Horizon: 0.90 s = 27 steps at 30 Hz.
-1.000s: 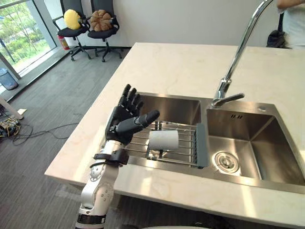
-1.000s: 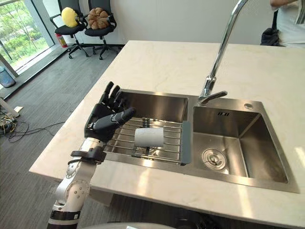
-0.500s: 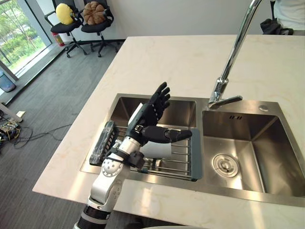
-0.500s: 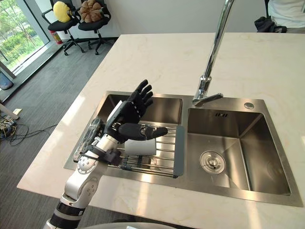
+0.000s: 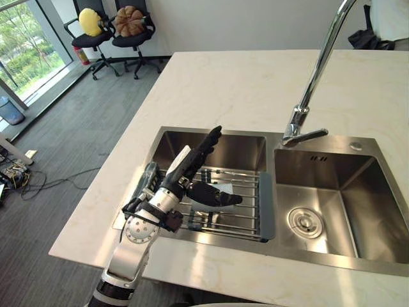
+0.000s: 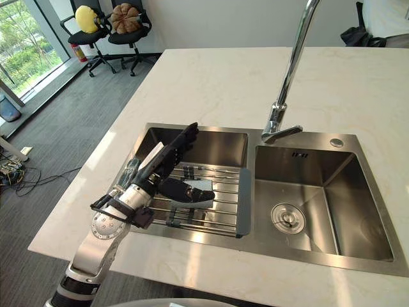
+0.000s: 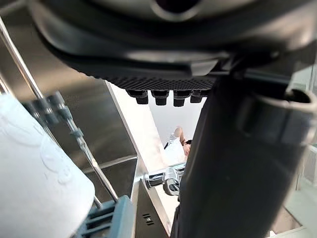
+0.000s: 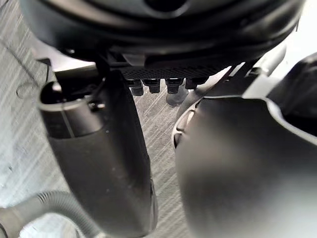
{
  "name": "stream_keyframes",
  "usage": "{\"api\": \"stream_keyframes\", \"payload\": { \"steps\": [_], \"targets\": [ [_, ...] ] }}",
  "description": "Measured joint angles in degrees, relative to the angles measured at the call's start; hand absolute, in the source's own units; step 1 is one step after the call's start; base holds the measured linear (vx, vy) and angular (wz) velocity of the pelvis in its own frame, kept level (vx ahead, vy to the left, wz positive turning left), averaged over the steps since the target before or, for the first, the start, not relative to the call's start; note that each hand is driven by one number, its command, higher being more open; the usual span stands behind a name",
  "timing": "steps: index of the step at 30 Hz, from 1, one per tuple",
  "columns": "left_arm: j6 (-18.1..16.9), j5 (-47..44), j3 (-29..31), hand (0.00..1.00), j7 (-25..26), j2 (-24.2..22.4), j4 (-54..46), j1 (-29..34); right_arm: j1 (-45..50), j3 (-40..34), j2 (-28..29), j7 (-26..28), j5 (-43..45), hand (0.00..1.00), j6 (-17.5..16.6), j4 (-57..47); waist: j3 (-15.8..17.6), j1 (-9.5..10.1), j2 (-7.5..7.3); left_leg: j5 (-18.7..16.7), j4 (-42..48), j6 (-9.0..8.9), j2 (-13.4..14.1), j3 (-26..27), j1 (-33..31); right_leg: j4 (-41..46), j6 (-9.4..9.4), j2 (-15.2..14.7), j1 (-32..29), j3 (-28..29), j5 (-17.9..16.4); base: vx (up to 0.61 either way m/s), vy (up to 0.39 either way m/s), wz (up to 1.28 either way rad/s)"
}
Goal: Walk over to the sink, pick up the cup, carry it to the dishwasher, place the cup inside the dishwasher, then close the dishwasher door
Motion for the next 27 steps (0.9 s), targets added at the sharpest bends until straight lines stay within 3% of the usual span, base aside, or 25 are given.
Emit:
{"api": "stream_keyframes", "payload": {
  "steps": [4,12,19,23,27],
  "targets": [
    [-3.81,6.4,0.16,1.0,-1.0,2.4,-0.16,1.59,0.16,3.58,-0.17,-0.91,0.02,1.0,0.71,-0.37,-1.31,0.07,-0.63,0.01,-0.11,-0.01,-0.01,-0.13,-0.32,-0.31,0.0,0.04,-0.1,-0.19,0.0,0.0,0.0,0.0],
    [-4.66,8.34,-0.07,1.0,-3.87,5.05,-2.13,2.51,0.42,6.77,-1.11,-1.2,0.01,1.0,0.93,-1.05,-2.28,0.05,-1.13,0.02,-0.24,-0.03,-0.03,-0.09,-0.29,-0.77,-0.02,0.11,-0.02,-0.36,0.22,0.0,0.0,0.0],
    [-8.31,13.24,-1.05,1.0,-4.0,7.93,2.38,4.08,0.21,7.33,-1.24,-1.06,-0.13,1.0,0.92,-1.38,-2.36,-0.18,-1.31,0.45,-1.16,-0.11,-0.15,-0.47,0.11,-2.92,-0.09,0.47,0.93,-1.13,1.17,0.0,-0.002,0.02],
    [-8.17,13.21,-1.27,1.0,-6.31,8.99,4.44,4.97,-0.14,7.33,-1.28,-0.83,-0.31,1.0,0.83,-1.38,-2.32,-0.56,-1.37,0.45,-1.18,-0.11,-0.22,-0.45,0.08,-3.77,-0.02,0.55,1.22,-1.17,1.56,0.0,0.0,0.0],
    [-5.43,13.21,-1.91,1.0,-8.54,9.48,4.63,4.59,-0.26,7.19,-1.32,-0.4,-1.7,1.0,0.79,-1.38,-2.32,-0.77,-1.38,0.44,-1.19,-0.11,-0.41,-0.82,0.1,-4.68,0.11,0.54,1.91,-1.59,1.95,0.0,-0.002,0.03]
  ]
}}
